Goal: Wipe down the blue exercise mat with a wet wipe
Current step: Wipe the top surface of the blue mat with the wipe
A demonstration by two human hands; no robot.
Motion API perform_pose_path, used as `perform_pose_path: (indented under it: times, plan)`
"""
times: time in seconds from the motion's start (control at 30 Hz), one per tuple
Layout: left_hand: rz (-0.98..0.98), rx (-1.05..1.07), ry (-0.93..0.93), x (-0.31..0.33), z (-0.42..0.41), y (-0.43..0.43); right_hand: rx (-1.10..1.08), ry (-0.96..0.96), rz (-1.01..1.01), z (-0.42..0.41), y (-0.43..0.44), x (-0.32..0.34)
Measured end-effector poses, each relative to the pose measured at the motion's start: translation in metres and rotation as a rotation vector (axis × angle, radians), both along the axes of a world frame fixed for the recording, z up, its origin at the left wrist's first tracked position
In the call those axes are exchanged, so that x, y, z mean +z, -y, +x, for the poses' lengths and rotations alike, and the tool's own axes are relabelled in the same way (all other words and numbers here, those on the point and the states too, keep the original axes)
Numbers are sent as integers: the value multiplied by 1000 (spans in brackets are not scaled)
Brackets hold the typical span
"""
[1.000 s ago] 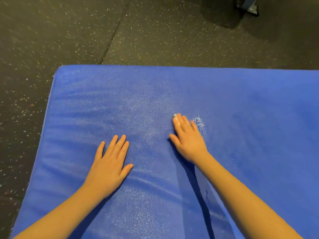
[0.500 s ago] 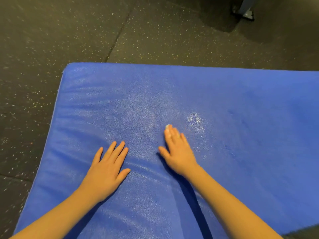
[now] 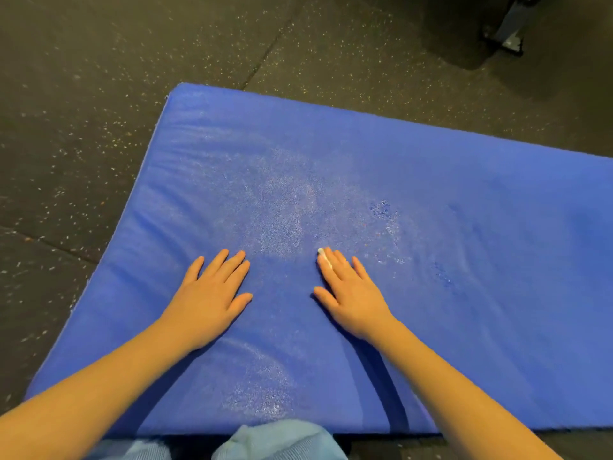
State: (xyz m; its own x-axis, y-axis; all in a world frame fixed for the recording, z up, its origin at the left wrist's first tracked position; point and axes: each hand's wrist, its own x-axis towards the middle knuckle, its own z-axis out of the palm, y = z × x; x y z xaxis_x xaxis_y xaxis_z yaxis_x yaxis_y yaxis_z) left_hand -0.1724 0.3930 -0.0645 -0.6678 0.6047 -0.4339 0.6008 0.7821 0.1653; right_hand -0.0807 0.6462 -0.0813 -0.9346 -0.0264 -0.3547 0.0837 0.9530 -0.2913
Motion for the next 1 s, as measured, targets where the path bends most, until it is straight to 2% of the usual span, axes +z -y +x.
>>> perform_pose_path:
  times: [0.1,0.17,0.23,0.3,0.4,0.47,0.57,0.63,0.7,0.8,0.93,1.0]
  plan:
    - [-22,20,18,8,4,1,-245,41,36,-11,-1,-3]
    - [-42,18,35,10,9,3,-168,39,-72,-5,26,2]
    - [-47,13,43,10,14,5,24,49,-156,14,45,12]
    - [-47,20,55,10,19,9,132,42,-113,20,34,14]
    - [-40,38,46,8,22,11,-64,59,8,4,4,7]
    - [-16,67,43,8,26,10,-179,70,-22,0,13,8]
    - [3,89,31,5,30,11,-4,62,-165,20,52,18]
    - [2,89,36,4,30,13,141,54,-186,38,52,24]
    - [4,95,36,3,30,13,106,50,-112,37,29,19]
    - [-10,97,15,4,31,11,-110,110,-77,31,17,16]
    - [-20,102,12,7,31,10,119,92,-229,70,53,43]
    - [-25,103,14,10,31,8,177,78,-214,89,46,48]
